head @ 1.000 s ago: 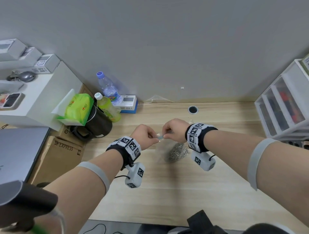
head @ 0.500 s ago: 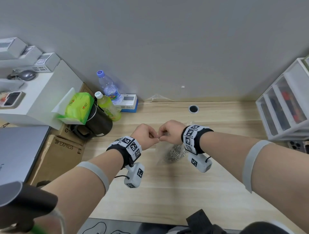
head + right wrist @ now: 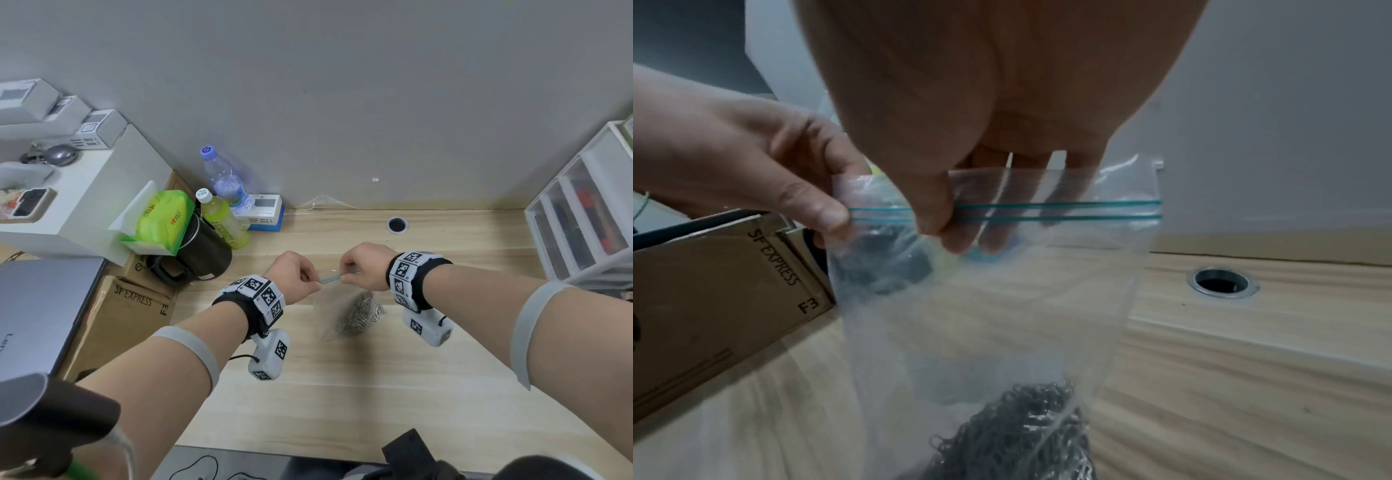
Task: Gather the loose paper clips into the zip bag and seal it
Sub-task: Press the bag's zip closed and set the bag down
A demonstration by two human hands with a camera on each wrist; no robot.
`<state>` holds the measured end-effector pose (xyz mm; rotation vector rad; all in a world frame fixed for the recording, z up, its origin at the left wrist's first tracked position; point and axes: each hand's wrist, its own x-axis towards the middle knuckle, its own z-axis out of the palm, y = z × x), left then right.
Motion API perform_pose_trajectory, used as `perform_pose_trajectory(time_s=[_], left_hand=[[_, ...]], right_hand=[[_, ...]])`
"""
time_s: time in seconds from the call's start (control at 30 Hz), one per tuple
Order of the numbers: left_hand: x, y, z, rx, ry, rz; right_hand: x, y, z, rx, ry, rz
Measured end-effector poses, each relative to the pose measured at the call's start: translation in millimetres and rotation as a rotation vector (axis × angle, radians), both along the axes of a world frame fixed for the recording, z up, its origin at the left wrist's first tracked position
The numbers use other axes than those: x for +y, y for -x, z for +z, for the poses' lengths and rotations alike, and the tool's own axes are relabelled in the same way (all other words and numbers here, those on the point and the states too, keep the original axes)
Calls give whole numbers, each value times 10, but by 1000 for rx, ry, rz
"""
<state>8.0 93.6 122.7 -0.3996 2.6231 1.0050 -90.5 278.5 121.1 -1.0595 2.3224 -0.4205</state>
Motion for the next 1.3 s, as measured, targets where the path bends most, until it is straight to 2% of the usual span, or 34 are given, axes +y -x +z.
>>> perform_pose_trajectory(time_s=[0.27,0.4,0.83,1.0,1.17,1.3], left_hand=[[-24,-28,-15,-4,-1,24],[-43,-29,-29,-3,4,25],[-221,-85,-57,6,72,70],[-214,-98,-112,24,41,79],[-222,-65,-157,27,-44,141],[-219,-30,-291,-65,-256,264]], right_hand=[[120,76,6,30,-25,-5],[139,99,2,102,-41,-7],[301,181,-65,44,-29,-91],[339,199,-83,86,-28,-80],[370,240,-124,19,2,-128],[402,296,-249,-130,144,-271]])
